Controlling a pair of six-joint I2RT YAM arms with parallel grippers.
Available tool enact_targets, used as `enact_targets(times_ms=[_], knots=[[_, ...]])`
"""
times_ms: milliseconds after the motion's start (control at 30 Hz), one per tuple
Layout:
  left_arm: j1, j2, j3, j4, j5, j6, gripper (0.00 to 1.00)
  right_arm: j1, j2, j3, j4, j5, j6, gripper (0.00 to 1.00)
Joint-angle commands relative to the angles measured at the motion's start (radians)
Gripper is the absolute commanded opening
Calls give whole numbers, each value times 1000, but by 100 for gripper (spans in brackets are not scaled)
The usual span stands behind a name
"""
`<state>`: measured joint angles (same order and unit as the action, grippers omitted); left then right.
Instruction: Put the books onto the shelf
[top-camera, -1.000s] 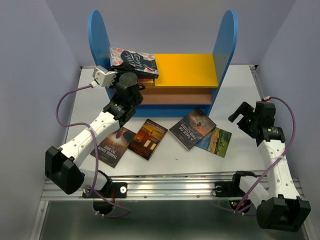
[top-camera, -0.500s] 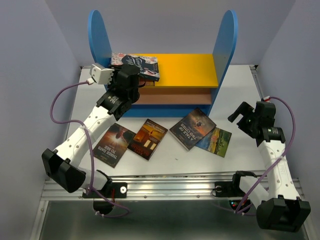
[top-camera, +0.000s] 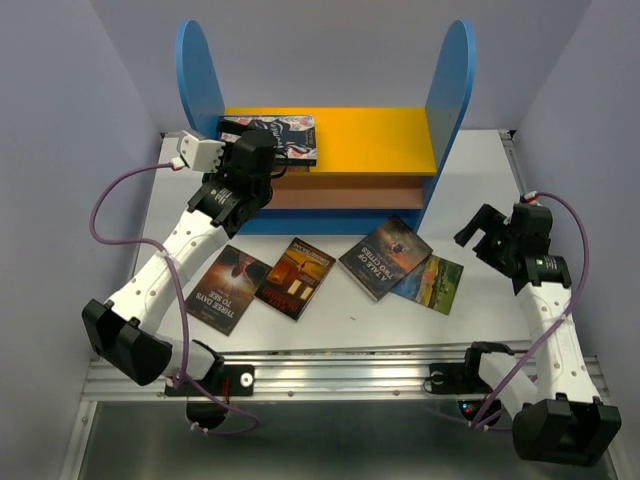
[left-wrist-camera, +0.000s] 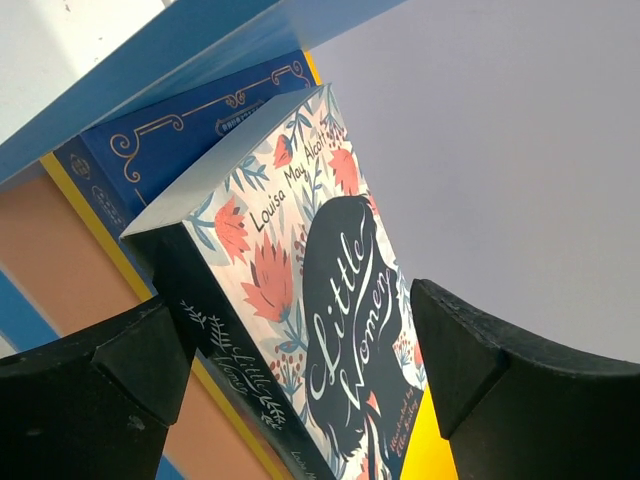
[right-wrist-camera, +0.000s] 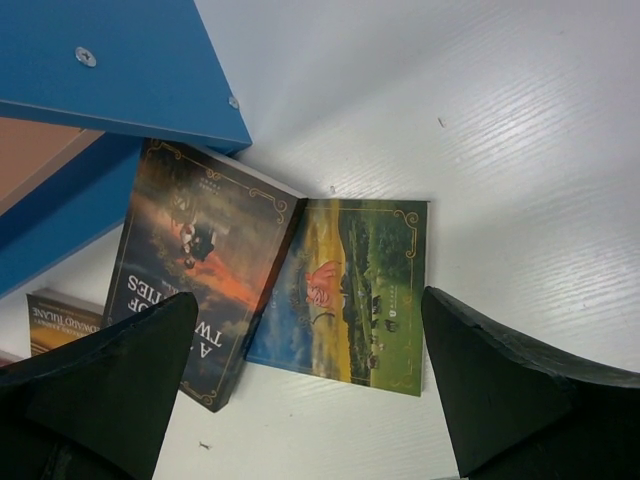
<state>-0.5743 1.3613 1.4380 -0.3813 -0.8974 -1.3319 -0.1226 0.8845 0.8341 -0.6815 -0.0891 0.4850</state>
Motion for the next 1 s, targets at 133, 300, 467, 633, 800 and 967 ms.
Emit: enact_targets(times_ms=[133,300,467,633,800,967], knots=[[5,-53,50,-45,23,28,99,3,-58,60,-81,-85,-91,100],[8,-79,30,-51,57,71,99,17,-100,71,-124,-175,-138,100],[36,-91,6,-7,123,123,99,107,-105,100,-112,-219,-161,100],[48,-82,9,-28,193,157,99,328,-53,114,-56,-100,-97,100],[54,-88,16,-31,251,226,99,604,51,172,23,81,-60,100],[71,-88,18,-73,265,230,99,739,160,275,120,159,-92,100]])
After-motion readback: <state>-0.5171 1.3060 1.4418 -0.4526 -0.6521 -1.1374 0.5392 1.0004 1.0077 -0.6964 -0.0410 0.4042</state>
